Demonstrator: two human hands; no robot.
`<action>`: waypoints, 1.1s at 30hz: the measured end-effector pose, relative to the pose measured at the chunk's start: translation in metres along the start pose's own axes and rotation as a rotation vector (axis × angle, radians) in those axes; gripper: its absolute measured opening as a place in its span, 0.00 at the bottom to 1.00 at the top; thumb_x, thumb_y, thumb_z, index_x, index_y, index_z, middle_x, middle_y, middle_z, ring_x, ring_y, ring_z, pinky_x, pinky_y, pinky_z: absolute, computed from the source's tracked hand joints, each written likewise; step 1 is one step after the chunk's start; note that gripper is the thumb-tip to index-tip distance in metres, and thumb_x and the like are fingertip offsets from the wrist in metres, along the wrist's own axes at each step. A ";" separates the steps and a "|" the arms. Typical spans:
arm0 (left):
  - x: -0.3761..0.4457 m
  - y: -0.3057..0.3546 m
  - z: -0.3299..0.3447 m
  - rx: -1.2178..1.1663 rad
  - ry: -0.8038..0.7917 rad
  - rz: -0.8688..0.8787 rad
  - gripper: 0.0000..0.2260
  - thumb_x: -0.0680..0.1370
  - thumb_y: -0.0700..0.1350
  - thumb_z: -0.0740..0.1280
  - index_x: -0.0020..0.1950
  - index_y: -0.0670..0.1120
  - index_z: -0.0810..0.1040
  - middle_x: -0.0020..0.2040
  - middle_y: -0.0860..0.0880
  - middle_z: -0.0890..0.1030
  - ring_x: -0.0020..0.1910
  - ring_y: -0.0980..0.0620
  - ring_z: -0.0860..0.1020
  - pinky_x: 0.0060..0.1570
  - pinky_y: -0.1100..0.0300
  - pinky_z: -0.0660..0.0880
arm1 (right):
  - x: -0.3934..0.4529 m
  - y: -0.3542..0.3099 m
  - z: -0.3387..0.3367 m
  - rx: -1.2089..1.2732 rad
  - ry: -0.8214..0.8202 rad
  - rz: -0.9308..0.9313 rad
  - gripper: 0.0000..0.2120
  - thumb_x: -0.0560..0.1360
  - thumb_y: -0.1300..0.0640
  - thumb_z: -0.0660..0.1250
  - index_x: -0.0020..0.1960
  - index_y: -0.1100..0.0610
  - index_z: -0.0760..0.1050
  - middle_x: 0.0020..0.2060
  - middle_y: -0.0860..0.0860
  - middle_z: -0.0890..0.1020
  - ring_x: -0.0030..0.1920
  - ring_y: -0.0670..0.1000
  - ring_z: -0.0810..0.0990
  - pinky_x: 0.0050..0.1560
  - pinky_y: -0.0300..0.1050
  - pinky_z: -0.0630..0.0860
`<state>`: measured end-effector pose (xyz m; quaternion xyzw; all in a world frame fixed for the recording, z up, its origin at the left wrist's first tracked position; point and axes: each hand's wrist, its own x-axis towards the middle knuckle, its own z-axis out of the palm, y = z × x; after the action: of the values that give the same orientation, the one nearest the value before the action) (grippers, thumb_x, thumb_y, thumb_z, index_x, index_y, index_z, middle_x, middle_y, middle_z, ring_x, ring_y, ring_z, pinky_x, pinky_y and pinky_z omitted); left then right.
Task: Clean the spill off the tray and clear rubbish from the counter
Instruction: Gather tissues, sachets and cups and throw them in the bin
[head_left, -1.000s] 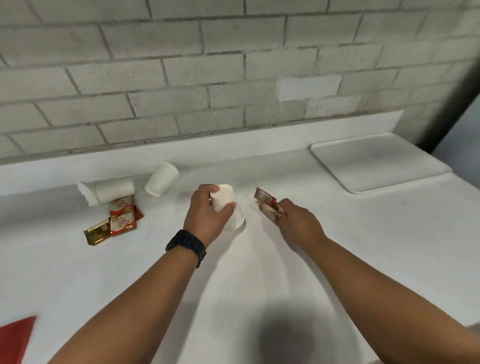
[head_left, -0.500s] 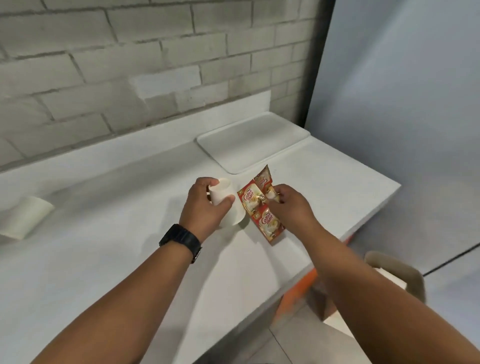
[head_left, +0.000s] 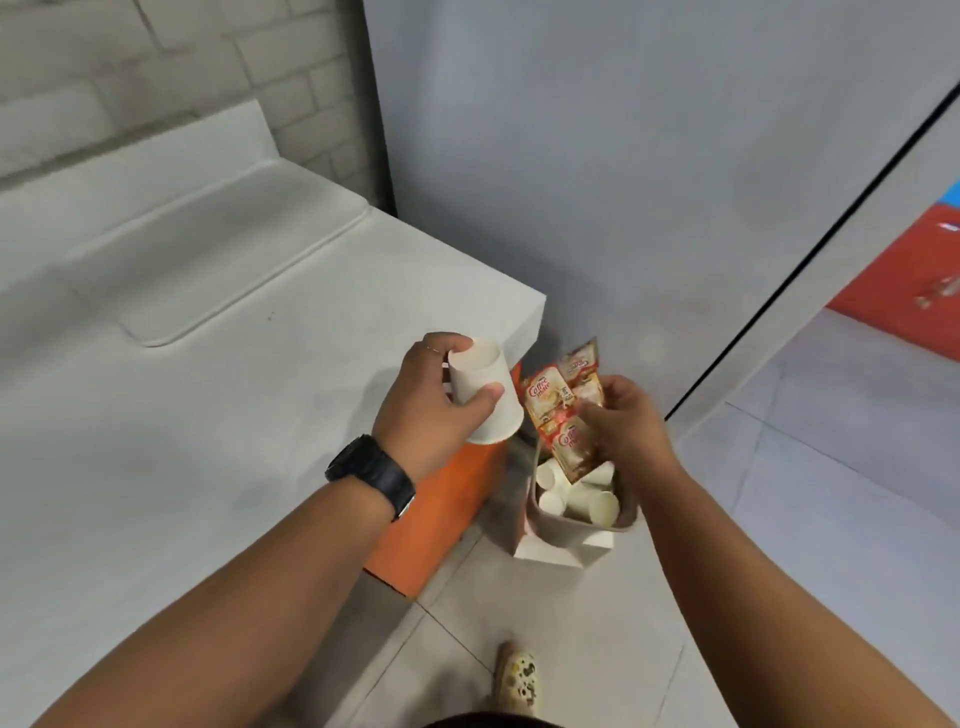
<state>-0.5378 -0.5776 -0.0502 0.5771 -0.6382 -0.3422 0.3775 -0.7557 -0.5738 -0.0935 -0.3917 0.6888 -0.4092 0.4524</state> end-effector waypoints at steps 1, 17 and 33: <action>0.004 0.001 0.020 0.006 -0.039 0.004 0.22 0.70 0.48 0.74 0.60 0.55 0.69 0.60 0.55 0.72 0.54 0.54 0.75 0.51 0.61 0.77 | 0.011 0.015 -0.015 -0.044 0.046 0.039 0.07 0.77 0.58 0.67 0.53 0.51 0.75 0.46 0.48 0.83 0.45 0.51 0.84 0.46 0.53 0.83; 0.014 -0.054 0.104 0.235 -0.234 -0.242 0.22 0.70 0.50 0.74 0.60 0.59 0.67 0.56 0.55 0.73 0.50 0.58 0.74 0.50 0.55 0.79 | 0.118 0.173 -0.059 -0.500 -0.061 0.432 0.17 0.77 0.55 0.62 0.65 0.56 0.73 0.60 0.57 0.79 0.59 0.59 0.78 0.60 0.49 0.75; 0.063 -0.086 0.234 0.094 -0.481 -0.521 0.44 0.71 0.47 0.74 0.78 0.54 0.48 0.76 0.49 0.61 0.73 0.46 0.64 0.70 0.49 0.65 | 0.088 0.211 -0.059 -0.376 -0.171 0.518 0.14 0.76 0.50 0.63 0.59 0.54 0.76 0.51 0.55 0.82 0.52 0.56 0.80 0.54 0.52 0.77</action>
<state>-0.7047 -0.6487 -0.2320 0.6402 -0.5553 -0.5232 0.0896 -0.8726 -0.5657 -0.2990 -0.3131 0.7886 -0.1117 0.5173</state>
